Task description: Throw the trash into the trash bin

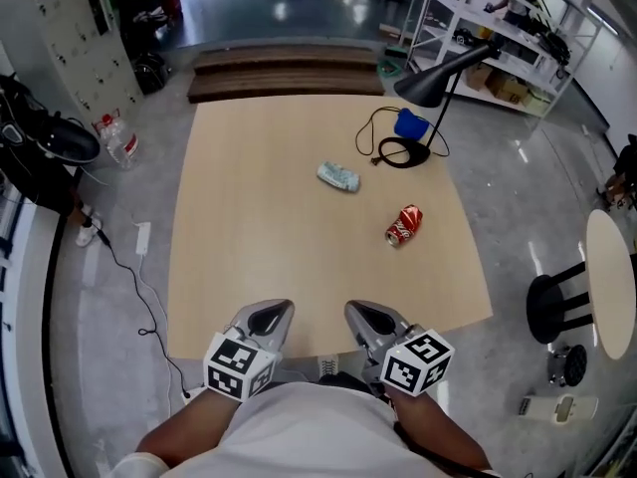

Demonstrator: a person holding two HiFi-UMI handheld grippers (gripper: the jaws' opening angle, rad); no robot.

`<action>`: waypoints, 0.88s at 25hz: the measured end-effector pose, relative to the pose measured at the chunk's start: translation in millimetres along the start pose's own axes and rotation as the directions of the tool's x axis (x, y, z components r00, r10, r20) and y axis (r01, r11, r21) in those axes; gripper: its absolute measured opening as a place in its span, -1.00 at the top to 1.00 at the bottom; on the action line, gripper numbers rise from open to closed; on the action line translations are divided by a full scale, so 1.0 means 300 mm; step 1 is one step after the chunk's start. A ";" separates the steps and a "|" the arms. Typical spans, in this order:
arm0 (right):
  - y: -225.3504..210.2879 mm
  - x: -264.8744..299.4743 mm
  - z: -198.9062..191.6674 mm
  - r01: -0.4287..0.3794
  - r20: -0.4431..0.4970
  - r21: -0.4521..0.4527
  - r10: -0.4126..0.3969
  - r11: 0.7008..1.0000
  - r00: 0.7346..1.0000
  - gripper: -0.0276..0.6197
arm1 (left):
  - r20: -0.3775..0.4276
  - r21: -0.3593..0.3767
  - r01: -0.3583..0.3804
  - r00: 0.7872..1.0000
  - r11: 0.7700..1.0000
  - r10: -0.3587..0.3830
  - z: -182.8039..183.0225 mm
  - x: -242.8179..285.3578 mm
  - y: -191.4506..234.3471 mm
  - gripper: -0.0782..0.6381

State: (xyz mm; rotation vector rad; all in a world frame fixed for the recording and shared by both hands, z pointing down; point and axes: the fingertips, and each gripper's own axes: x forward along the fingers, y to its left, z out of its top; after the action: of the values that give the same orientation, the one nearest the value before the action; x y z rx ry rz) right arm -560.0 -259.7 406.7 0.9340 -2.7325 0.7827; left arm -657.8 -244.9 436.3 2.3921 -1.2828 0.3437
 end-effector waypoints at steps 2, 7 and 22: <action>-0.052 0.021 0.006 -0.022 -0.015 0.000 0.022 1.000 1.000 0.91 | 0.002 -0.004 -0.031 1.000 1.000 0.031 0.006 0.043 0.008 0.76; -0.206 0.088 -0.012 -0.067 -0.062 0.052 0.071 0.996 0.996 0.91 | -0.003 -0.013 -0.117 0.993 0.993 0.117 0.016 0.146 0.045 0.76; -0.660 0.520 -0.004 -0.087 -0.281 -0.510 -0.069 0.856 0.957 0.74 | -0.078 -0.083 -0.264 0.963 0.961 0.258 -0.027 0.351 0.143 0.76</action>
State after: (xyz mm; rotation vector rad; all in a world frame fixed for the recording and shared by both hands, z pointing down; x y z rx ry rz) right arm -563.9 -474.0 539.2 0.6250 -2.4792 0.1334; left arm -636.2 -340.3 495.1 2.1195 -1.5515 0.4256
